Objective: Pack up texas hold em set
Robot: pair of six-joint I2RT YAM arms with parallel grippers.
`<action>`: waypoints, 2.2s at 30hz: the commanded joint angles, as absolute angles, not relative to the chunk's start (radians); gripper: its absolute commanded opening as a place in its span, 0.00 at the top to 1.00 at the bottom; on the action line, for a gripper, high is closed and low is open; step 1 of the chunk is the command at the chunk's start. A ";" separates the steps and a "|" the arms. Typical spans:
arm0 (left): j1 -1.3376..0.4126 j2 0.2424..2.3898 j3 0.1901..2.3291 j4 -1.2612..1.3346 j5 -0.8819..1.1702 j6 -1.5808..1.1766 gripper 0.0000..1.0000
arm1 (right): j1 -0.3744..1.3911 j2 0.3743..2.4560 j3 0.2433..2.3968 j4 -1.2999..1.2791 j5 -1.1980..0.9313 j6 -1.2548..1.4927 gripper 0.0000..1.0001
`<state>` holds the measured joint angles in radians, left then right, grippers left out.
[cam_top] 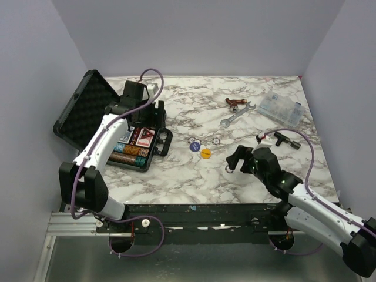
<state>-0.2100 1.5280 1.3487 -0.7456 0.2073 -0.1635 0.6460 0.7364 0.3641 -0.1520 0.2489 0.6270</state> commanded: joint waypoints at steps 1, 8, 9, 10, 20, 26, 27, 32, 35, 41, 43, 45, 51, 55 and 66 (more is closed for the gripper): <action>-0.344 1.483 1.325 -0.638 0.293 -0.216 0.23 | 0.642 0.847 0.454 -0.152 0.314 0.608 0.00; -0.450 1.470 1.342 -0.660 0.308 -0.213 0.23 | 0.631 1.284 0.732 -0.287 0.444 0.543 0.00; -0.452 1.461 1.341 -0.658 0.312 -0.212 0.23 | 0.623 1.361 0.771 -0.314 0.463 0.542 0.00; -0.455 1.449 1.337 -0.655 0.309 -0.212 0.23 | 0.612 1.418 0.817 -0.337 0.466 0.536 0.00; -0.479 1.383 1.312 -0.640 0.284 -0.215 0.22 | 0.541 1.631 0.939 -0.357 0.469 0.555 0.00; -0.482 1.384 1.312 -0.635 0.324 -0.229 0.22 | 0.514 1.675 0.922 -0.306 0.424 0.523 0.07; -0.483 1.385 1.313 -0.636 0.321 -0.227 0.22 | 0.514 1.688 0.927 -0.308 0.420 0.519 0.08; -0.483 1.383 1.316 -0.644 0.313 -0.221 0.22 | 0.514 1.726 0.941 -0.305 0.365 0.486 0.15; -0.483 1.393 1.324 -0.656 0.297 -0.215 0.22 | 0.515 1.737 0.940 -0.312 0.343 0.488 0.19; -0.483 1.407 1.330 -0.663 0.292 -0.211 0.22 | 0.554 1.725 0.898 -0.307 0.246 0.558 0.30; -0.483 1.418 1.341 -0.676 0.286 -0.207 0.22 | 0.597 1.713 0.867 -0.259 0.199 0.588 0.31; -0.483 1.417 1.332 -0.668 0.287 -0.209 0.22 | 0.650 1.720 0.862 -0.232 0.164 0.617 0.32; -0.483 1.444 1.337 -0.677 0.281 -0.204 0.22 | 0.799 1.731 0.907 -0.178 0.106 0.640 0.31; -0.483 1.464 1.334 -0.675 0.276 -0.204 0.22 | 0.807 1.655 0.877 -0.127 0.007 0.596 0.27; -0.547 1.587 1.341 -0.654 0.359 -0.239 0.28 | 0.792 1.168 0.626 -0.152 0.527 0.704 0.06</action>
<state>-0.4889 1.5253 1.3258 -0.6662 0.3244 -0.2237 0.8074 1.3056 0.6872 -0.1093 0.2428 0.6258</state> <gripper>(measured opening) 0.731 0.916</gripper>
